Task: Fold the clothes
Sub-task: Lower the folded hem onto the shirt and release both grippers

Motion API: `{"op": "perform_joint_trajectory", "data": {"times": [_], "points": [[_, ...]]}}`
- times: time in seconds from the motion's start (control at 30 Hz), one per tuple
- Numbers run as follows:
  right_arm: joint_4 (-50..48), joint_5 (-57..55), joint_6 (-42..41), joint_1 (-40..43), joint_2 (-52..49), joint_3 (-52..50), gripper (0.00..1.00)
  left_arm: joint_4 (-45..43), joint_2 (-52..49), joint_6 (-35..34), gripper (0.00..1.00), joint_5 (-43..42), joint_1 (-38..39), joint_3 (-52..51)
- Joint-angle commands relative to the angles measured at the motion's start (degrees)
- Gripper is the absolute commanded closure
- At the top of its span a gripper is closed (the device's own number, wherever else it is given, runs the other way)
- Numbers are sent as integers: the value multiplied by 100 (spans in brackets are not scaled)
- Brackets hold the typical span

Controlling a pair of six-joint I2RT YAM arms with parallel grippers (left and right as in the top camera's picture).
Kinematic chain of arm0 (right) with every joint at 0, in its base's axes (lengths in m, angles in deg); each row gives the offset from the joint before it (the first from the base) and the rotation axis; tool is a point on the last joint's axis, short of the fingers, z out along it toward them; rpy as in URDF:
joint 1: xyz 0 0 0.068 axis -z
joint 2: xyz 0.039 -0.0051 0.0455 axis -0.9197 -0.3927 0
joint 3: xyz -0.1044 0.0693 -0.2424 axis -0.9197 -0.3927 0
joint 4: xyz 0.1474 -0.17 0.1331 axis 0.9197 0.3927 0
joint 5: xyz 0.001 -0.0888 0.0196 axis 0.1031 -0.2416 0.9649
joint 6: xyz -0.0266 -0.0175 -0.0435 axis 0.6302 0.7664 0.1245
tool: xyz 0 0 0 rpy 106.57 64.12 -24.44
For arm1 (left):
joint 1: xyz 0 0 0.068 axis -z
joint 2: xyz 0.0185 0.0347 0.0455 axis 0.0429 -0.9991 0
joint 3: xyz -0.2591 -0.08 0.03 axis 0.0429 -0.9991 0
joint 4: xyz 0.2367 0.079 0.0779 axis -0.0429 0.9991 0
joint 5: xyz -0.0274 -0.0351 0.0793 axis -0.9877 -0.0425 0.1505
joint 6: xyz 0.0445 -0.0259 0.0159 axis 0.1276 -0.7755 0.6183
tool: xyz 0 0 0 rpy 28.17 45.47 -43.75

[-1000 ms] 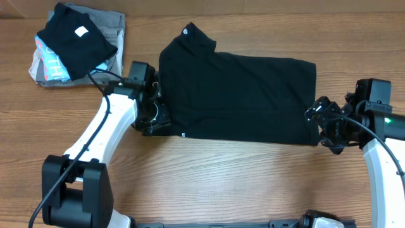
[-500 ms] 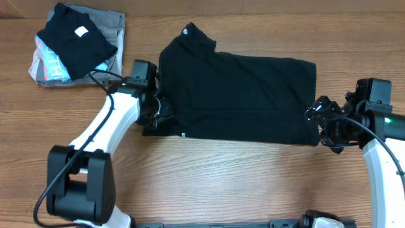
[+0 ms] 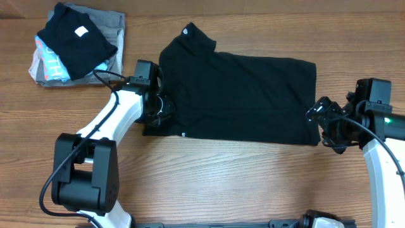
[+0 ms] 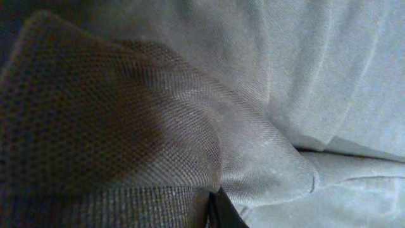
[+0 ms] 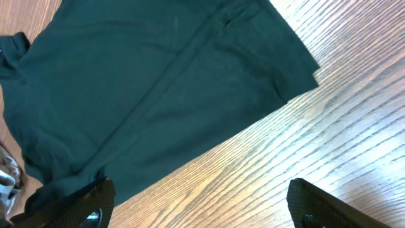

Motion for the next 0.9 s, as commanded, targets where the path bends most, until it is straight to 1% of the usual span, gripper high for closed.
{"op": "perform_joint_trajectory", "data": {"times": [0.0, 0.03, 0.17, 0.27, 0.4, 0.6, 0.7, 0.73, 0.77, 0.8, 0.83, 0.87], "points": [[2, -105, 46, -24, -59, 55, 9, -9, -70, -35, 94, -280, 17, 131], [2, -105, 46, -24, -79, 55, 9, -33, -70, -55, 96, -280, 17, 131], [-7, -103, 44, -28, -114, 20, 9, -247, -70, -155, 96, -271, 15, 131], [-59, -105, 44, -28, -114, -52, 9, -693, -70, -319, 96, -251, 11, 131], [-146, -103, 44, -28, -114, -205, 9, -1329, -70, -317, 96, -81, 11, 131], [-348, -101, 42, -28, -114, -461, 9, -1912, -76, -472, 96, 297, 15, 131], [-415, -92, 37, -28, -114, -514, 9, -2170, -98, -463, 91, 557, 15, 131], [-439, -79, 39, -28, -114, -531, 9, -2199, -109, -463, 85, 632, 15, 131], [-452, -79, 39, -28, -114, -542, 9, -2192, -114, -455, 72, 654, 15, 131], [-455, -81, 39, -28, -114, -551, 9, -2188, -122, -376, 51, 647, 15, 131], [-472, -81, 39, -28, -114, -566, 9, -2157, -125, -260, 16, 643, 17, 131], [-503, -81, 39, -28, -114, -592, 9, -2090, -125, -164, 0, 645, 17, 131]]}}
